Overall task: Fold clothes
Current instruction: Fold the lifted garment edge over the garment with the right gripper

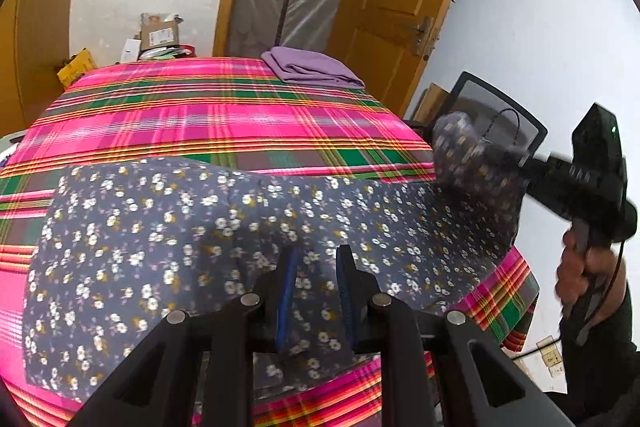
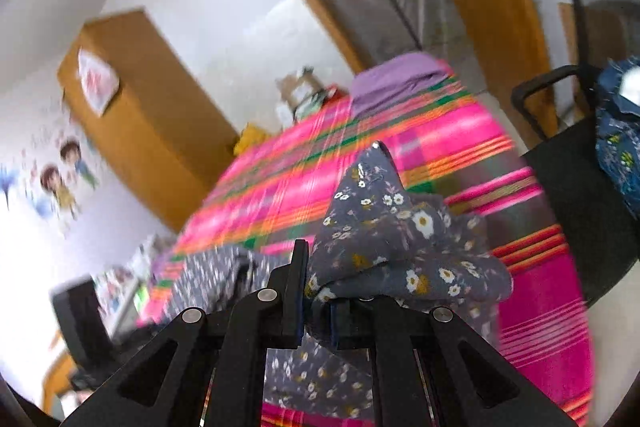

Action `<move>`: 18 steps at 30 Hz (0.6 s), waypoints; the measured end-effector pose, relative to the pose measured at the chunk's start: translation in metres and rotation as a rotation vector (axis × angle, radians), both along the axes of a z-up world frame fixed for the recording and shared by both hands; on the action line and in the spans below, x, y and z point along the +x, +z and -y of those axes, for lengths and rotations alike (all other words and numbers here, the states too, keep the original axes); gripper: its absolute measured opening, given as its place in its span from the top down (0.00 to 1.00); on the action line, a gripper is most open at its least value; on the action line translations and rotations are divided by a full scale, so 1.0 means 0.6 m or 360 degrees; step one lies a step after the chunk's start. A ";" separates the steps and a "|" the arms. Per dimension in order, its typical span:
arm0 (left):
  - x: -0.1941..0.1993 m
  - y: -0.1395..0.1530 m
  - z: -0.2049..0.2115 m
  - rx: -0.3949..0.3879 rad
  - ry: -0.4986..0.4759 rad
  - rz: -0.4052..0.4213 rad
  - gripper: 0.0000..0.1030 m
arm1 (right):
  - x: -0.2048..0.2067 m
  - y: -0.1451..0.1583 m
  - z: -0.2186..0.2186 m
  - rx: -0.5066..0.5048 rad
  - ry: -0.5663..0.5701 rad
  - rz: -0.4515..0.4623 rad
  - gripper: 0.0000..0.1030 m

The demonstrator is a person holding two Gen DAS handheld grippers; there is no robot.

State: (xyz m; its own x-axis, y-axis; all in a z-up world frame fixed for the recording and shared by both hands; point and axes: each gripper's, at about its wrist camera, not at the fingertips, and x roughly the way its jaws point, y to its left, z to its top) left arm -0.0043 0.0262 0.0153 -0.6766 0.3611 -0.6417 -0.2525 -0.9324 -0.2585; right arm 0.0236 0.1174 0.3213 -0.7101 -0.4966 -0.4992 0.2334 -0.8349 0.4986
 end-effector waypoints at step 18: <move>0.009 -0.018 0.054 0.0047 0.0092 0.0031 0.80 | -0.010 -0.085 0.057 0.0127 -0.0096 0.0192 0.68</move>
